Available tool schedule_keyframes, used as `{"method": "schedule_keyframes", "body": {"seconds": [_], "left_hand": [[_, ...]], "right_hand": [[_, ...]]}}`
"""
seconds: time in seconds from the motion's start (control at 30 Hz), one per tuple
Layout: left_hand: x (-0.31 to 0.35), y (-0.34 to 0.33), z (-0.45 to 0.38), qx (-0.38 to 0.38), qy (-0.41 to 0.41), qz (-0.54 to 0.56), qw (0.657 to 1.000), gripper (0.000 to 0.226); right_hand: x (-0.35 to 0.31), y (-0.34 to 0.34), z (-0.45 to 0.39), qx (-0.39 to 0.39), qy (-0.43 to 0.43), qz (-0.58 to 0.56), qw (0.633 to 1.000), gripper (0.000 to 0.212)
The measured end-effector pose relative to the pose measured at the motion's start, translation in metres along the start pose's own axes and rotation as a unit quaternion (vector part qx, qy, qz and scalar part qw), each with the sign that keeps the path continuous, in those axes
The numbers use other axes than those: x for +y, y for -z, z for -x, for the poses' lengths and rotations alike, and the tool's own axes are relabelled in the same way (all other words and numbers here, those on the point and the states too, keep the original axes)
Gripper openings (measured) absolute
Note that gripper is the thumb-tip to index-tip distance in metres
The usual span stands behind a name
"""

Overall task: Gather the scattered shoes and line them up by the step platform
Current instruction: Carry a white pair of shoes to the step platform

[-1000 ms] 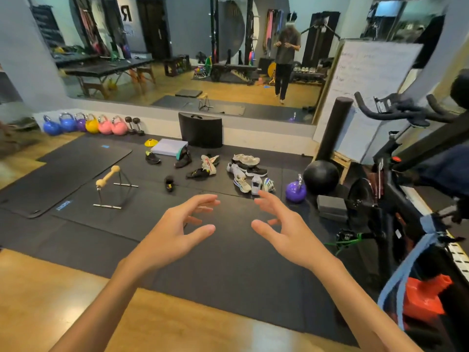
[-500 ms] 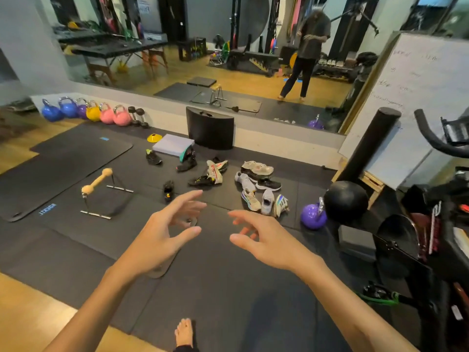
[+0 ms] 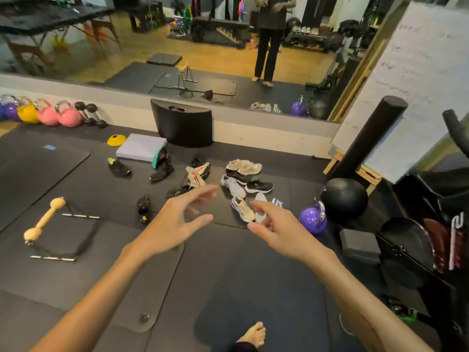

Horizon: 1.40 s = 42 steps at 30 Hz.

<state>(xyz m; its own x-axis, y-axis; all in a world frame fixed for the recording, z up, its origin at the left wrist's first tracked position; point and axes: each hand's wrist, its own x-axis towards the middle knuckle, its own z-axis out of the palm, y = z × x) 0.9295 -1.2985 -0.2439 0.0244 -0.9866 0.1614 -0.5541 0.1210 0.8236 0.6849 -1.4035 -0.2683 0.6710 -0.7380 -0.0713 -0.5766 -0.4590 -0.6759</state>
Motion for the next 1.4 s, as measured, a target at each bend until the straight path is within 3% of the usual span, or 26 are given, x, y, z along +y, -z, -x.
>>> {"method": "schedule_keyframes", "body": {"seconds": [0.3,0.53,0.8,1.0,1.13,1.3,1.4], "left_hand": [[-0.063,0.004,-0.183,0.004,0.037,0.014,0.999,0.052],[-0.101,0.013,-0.308,0.011,0.064,0.012,0.998,0.044],[-0.242,0.048,-0.468,-0.04,0.1,-0.018,0.994,0.05],[-0.343,0.079,-0.599,-0.129,0.094,-0.033,0.987,0.051],[-0.384,0.08,-0.688,-0.209,0.069,-0.092,0.971,0.047],[-0.44,0.043,-0.792,-0.319,0.037,-0.219,0.921,0.049],[-0.485,0.01,-0.841,-0.345,0.009,-0.291,0.892,0.055]], "right_hand": [[0.115,0.033,-0.183,-0.027,-0.047,-0.032,0.998,0.064],[0.149,0.043,-0.313,-0.068,-0.037,-0.043,0.996,0.064],[0.18,0.029,-0.498,-0.105,-0.074,-0.048,0.991,0.071],[0.206,0.02,-0.628,-0.075,-0.171,-0.078,0.979,0.055],[0.235,0.028,-0.681,-0.011,-0.236,-0.113,0.965,0.045],[0.305,0.038,-0.743,-0.007,-0.288,-0.09,0.953,0.045],[0.361,0.029,-0.786,-0.014,-0.314,-0.088,0.945,0.046]]}}
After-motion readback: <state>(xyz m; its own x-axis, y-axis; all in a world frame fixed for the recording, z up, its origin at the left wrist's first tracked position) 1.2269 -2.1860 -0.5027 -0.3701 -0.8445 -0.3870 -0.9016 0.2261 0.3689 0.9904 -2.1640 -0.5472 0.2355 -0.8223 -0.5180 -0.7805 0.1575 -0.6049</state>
